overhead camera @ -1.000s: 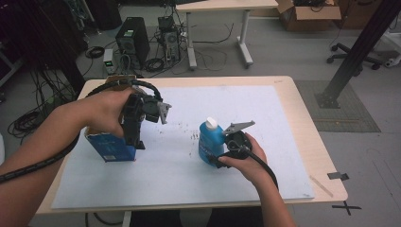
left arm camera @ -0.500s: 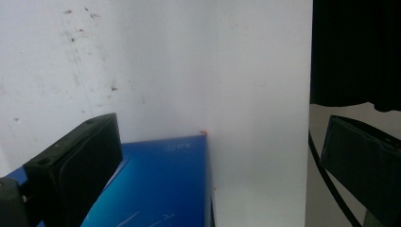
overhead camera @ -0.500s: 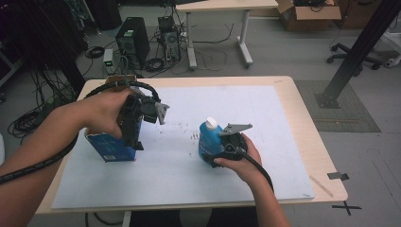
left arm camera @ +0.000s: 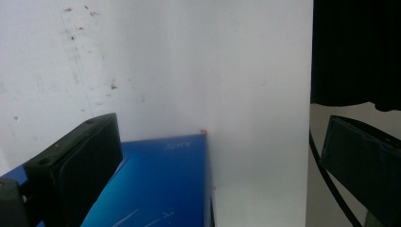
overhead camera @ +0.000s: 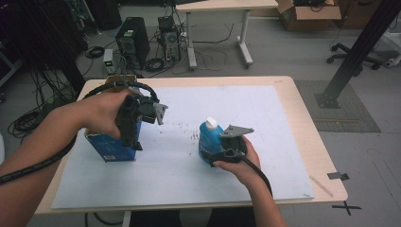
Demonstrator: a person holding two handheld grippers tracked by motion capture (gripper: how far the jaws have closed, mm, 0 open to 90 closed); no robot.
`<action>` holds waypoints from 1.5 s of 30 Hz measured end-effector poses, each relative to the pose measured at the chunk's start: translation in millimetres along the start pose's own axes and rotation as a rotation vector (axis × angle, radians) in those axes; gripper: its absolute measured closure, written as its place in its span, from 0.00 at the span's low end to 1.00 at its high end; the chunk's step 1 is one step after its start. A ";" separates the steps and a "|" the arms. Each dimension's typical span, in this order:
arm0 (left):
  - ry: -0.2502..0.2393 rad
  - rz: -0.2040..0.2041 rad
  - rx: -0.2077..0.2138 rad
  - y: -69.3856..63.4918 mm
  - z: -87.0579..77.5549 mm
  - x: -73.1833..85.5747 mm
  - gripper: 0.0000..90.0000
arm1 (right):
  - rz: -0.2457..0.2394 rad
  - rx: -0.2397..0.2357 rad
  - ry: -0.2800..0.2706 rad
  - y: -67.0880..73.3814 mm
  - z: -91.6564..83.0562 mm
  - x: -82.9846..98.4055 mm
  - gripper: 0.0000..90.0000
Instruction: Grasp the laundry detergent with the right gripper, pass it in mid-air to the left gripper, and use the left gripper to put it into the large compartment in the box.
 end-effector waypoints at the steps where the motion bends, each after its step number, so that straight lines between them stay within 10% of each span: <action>1: 0.002 0.003 0.001 0.0 -0.2 0.0 0.00 | -0.002 -0.001 -0.006 0.1 -0.3 0.0 0.11; 45: 0.003 0.007 -0.003 1.3 -0.5 -2.4 0.00 | -0.102 -0.011 -0.134 5.3 2.6 -0.8 0.49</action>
Point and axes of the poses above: each handheld gripper's, and its own axes: z roughly forward along the jaws, x roughly out of its underside, y roughly to its left, the point moved 10 cm from there along z, roughly forward along the jaws, and after that the axes turned 15 degrees about z, right-handed, at the moved point
